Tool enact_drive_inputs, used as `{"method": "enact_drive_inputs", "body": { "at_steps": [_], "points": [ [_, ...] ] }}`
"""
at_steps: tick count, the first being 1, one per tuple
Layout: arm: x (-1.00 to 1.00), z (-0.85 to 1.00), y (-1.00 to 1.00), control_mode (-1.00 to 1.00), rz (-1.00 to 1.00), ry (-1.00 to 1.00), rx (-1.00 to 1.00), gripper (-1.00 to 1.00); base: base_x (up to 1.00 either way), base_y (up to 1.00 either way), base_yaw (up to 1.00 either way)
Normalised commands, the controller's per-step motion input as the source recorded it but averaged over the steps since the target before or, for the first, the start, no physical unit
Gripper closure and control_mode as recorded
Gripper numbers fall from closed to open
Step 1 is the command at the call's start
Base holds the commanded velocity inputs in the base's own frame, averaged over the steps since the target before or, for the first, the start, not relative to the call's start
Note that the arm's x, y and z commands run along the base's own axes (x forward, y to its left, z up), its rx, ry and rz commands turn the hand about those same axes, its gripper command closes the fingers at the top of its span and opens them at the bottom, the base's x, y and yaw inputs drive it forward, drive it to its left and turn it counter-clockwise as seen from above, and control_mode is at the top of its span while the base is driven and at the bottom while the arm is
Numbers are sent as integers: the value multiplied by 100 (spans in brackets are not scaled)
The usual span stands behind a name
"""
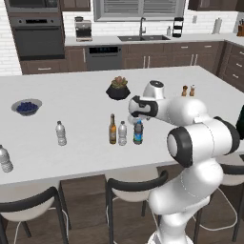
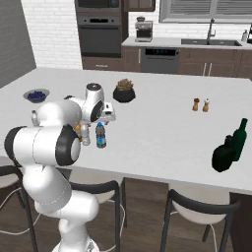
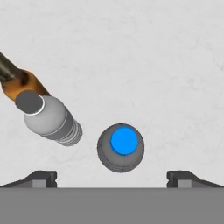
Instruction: Move the plastic bottles in the middle to the plastics group, and the glass bottles in the middle to the glass group.
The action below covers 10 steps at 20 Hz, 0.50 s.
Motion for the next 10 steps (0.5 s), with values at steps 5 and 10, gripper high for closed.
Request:
{"method": "enact_drive_inputs", "body": {
  "at_steps": [5,10],
  "points": [
    [6,-24,0,-100,4,0,0,-100,0,0,0],
    [7,-19,0,-100,3,0,0,-100,0,0,0]
  ]
}}
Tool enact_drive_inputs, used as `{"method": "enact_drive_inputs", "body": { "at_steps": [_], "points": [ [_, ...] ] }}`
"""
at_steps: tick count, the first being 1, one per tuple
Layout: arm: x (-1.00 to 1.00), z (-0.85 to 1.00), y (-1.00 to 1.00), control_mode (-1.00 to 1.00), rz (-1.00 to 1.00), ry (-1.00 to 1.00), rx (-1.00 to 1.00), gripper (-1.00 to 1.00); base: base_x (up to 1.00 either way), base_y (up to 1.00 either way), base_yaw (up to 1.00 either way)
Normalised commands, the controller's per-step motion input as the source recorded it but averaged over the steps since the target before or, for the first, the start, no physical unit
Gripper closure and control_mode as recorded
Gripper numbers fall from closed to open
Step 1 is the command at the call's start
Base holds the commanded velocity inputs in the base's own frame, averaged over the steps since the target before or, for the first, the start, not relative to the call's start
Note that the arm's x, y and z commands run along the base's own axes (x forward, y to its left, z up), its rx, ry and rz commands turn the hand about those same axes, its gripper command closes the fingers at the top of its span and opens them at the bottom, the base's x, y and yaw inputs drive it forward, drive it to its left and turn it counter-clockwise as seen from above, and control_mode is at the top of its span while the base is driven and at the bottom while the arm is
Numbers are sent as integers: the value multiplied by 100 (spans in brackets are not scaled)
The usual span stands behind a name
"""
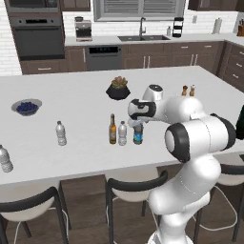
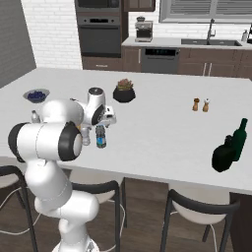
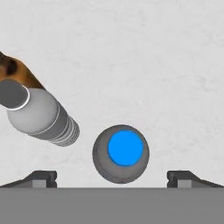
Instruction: Move the plastic bottles in the middle to the plastics group, and the glass bottles in the middle to the glass group.
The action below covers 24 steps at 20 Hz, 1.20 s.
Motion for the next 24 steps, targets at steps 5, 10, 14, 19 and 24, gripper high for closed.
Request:
{"method": "enact_drive_inputs", "body": {
  "at_steps": [5,10,14,19,24],
  "points": [
    [17,-11,0,-100,2,0,0,-100,0,0,0],
    [11,-8,0,-100,2,0,0,-100,0,0,0],
    [10,-17,0,-100,2,0,0,-100,0,0,0],
    [0,0,0,-100,1,0,0,-100,0,0,0],
    [0,0,0,-100,0,0,0,100,0,0,0]
  ]
}}
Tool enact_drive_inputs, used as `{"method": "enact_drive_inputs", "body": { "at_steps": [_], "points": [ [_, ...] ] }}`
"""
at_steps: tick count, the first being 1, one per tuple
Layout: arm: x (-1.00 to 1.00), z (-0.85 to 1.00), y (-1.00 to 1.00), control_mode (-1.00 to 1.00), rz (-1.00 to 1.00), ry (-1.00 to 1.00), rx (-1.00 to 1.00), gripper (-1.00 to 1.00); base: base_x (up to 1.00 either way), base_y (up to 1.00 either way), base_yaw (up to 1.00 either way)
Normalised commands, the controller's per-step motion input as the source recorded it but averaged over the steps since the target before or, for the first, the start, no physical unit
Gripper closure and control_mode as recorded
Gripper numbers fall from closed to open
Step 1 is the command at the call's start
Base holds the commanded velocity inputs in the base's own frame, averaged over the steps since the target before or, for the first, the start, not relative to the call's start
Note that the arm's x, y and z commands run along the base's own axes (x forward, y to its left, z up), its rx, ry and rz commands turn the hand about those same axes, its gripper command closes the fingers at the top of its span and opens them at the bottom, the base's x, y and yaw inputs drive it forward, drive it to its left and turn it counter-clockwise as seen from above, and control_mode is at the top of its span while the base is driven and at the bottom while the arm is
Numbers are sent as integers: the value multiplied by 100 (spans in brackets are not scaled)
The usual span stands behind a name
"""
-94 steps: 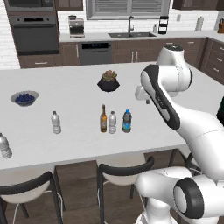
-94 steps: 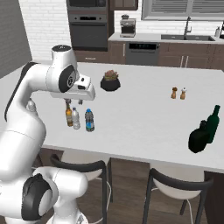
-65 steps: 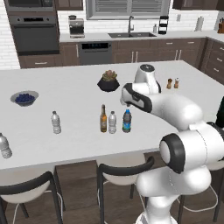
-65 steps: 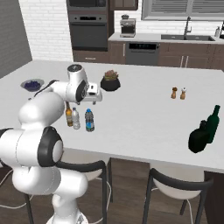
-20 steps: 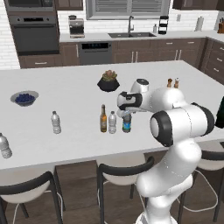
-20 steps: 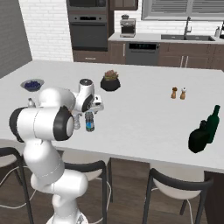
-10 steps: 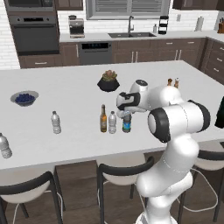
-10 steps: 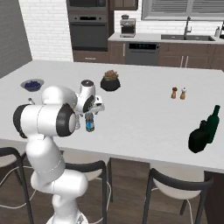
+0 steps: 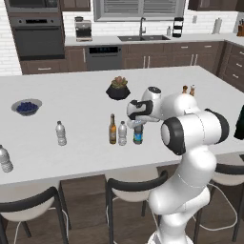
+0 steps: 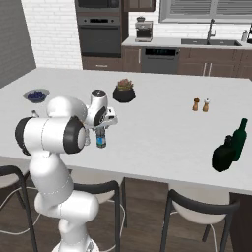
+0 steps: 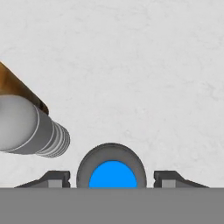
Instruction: Move the plastic bottles in the middle to the plastics group, and the glass bottles in the middle to the glass group.
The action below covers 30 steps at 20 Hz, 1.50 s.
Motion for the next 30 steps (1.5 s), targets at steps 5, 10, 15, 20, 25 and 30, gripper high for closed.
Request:
{"method": "enact_drive_inputs", "body": {
  "at_steps": [5,10,15,20,25,30],
  "points": [
    [-28,7,-1,-100,0,-3,1,100,0,0,0],
    [-98,35,-12,-100,-4,-11,6,100,0,0,0],
    [-99,32,-2,-100,-3,-3,1,100,0,0,0],
    [-58,1,42,-100,6,0,0,100,0,0,0],
    [-37,5,100,-100,12,0,-3,100,0,0,0],
    [-5,18,100,-100,12,3,-4,100,0,0,0]
  ]
}}
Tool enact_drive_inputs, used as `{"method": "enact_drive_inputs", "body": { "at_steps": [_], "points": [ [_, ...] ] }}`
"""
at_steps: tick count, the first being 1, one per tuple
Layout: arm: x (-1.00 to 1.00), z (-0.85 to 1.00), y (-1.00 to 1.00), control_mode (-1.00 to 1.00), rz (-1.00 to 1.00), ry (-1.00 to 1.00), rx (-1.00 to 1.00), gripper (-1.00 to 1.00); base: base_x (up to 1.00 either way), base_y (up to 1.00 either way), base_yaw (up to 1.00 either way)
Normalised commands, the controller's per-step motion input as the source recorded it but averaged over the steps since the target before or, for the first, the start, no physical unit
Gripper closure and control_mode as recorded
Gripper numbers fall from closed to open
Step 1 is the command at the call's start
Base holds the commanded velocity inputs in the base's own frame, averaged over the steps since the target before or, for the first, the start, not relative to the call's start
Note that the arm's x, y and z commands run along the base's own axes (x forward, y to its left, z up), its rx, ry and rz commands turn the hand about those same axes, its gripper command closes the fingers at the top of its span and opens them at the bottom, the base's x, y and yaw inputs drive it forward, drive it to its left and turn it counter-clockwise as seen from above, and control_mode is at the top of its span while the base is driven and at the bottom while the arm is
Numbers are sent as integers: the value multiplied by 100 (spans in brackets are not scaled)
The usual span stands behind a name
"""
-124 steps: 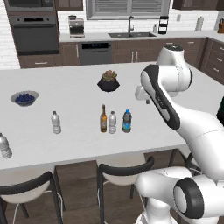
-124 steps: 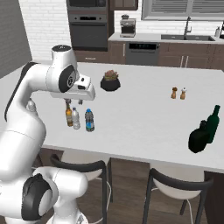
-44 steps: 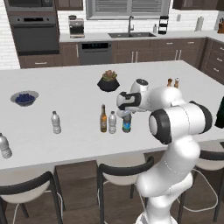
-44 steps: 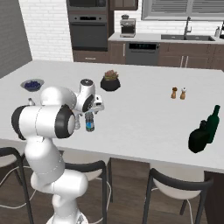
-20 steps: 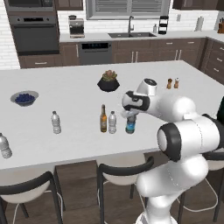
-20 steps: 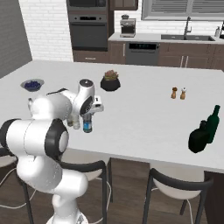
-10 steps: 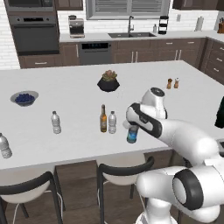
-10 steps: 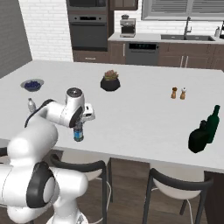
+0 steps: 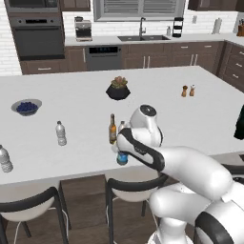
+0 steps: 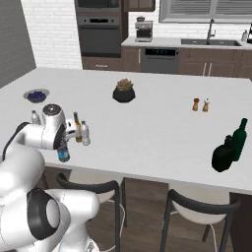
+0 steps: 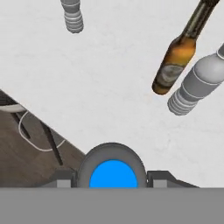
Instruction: Move the plastic bottles in the middle to the plastics group, and the glass bottles in the middle to the glass group.
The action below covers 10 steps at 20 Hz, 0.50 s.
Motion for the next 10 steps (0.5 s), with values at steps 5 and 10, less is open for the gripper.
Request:
{"method": "enact_drive_inputs", "body": {
  "at_steps": [5,10],
  "points": [
    [7,42,100,-100,8,8,-5,100,0,0,0],
    [36,32,100,-100,2,9,-4,100,0,0,0]
  ]
}}
